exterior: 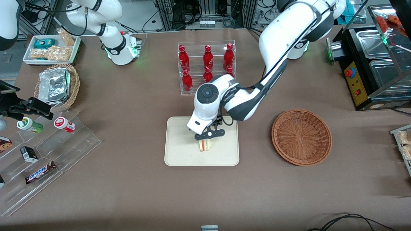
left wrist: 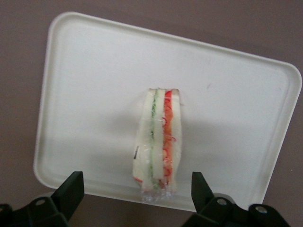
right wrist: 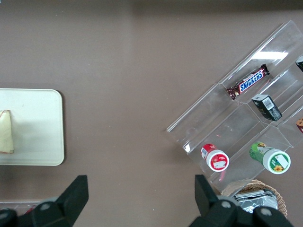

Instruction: Place sandwich from basket to tray

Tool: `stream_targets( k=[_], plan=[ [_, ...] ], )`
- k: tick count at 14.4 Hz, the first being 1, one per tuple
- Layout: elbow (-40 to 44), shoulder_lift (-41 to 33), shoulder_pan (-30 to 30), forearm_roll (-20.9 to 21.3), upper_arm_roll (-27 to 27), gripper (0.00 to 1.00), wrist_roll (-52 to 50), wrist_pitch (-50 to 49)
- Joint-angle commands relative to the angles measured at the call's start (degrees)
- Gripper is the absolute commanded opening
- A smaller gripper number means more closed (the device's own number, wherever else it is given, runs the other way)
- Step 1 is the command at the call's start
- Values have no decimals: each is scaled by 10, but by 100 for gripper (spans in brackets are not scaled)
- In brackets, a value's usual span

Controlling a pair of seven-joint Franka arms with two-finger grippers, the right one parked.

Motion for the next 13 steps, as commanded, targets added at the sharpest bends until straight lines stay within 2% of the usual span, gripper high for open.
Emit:
stream_targets(
  k=[1, 4, 5, 9, 13],
  plan=[
    [-35, -105, 43, -14, -2, 100, -4, -73],
    [-63, -181, 89, -36, -2, 100, 20, -140],
    [-63, -200, 102, -58, -2, 100, 35, -163],
    [-65, -275, 210, -126, -1, 100, 182, -307],
    [-64, -316, 329, -129, -1, 100, 308, -407]
  ],
)
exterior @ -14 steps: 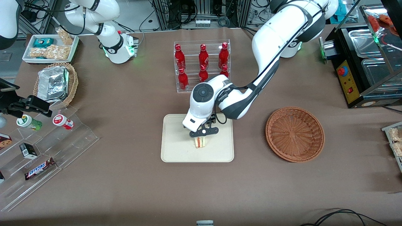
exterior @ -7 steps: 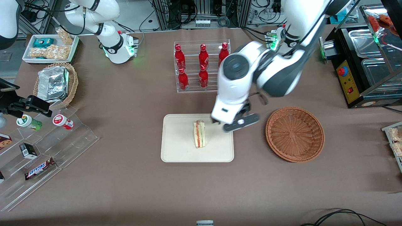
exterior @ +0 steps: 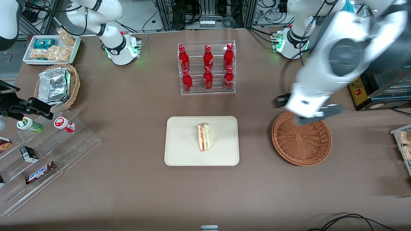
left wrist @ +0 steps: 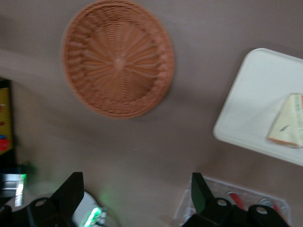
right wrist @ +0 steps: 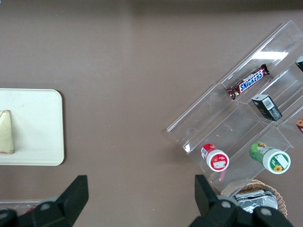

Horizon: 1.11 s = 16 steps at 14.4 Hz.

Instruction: Place sandwich from basket to tray

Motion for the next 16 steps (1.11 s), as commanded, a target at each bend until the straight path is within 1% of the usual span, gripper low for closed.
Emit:
stream_targets(
  k=[1, 3, 5, 7, 8, 9, 10, 11, 12, 13, 14, 15, 16],
  plan=[
    [-26, -37, 77, -13, -3, 100, 85, -40],
    [-26, -48, 116, -12, -2, 100, 127, -58],
    [-31, -56, 135, -12, -1, 100, 133, -63],
    [-57, -78, 162, -13, -2, 100, 165, -56],
    [-85, -99, 169, -15, -1, 100, 182, -55],
    [-110, -121, 179, -26, 1, 100, 193, -35],
    [-118, -129, 180, -30, 1, 100, 193, -25],
    [-111, -129, 177, -31, 4, 100, 195, -26],
    [-100, -129, 160, -30, 24, 100, 194, -24],
    [-86, -129, 116, -33, 71, 100, 196, -24],
    [-74, -127, 79, -47, 116, 100, 198, -23],
    [-71, -129, 61, -56, 127, 100, 197, -18],
    [-62, -130, 58, -56, 128, 100, 197, -2]
  ],
)
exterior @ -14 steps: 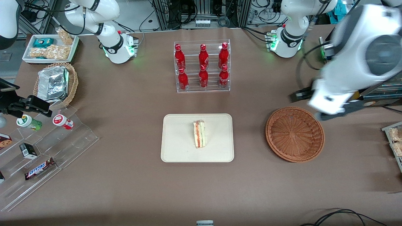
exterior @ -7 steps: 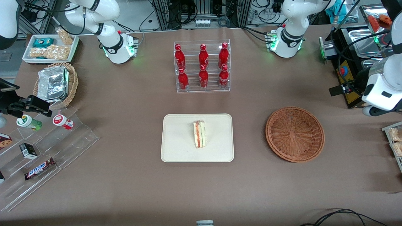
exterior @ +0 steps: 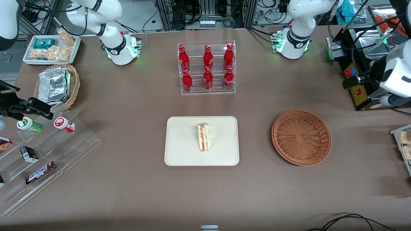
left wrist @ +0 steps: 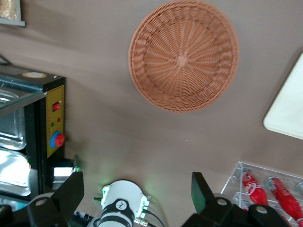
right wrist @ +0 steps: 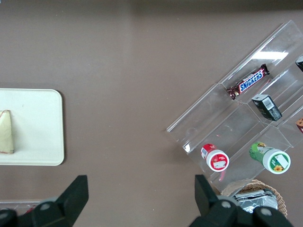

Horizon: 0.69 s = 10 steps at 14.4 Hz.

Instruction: Place sandwich from basket to tray

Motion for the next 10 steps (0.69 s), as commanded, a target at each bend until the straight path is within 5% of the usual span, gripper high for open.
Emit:
stream_targets(
  k=[1, 10],
  plan=[
    [15, -9, -30, -13, 26, 100, 8, 34],
    [14, -19, -69, -5, 55, 100, 45, 40]
  ],
)
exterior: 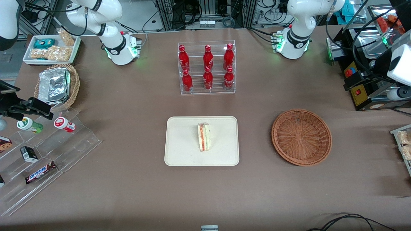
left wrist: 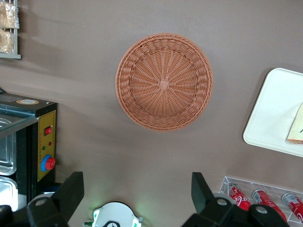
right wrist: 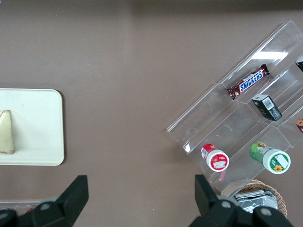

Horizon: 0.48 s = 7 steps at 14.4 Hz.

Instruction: Place sandwich from basket to tray

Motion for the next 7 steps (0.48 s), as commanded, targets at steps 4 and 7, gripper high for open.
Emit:
stream_targets(
  k=[4, 7],
  plan=[
    [-8, -16, -10, -1, 5, 100, 112, 1],
    [-6, -15, -10, 0, 1, 100, 113, 1]
  ],
)
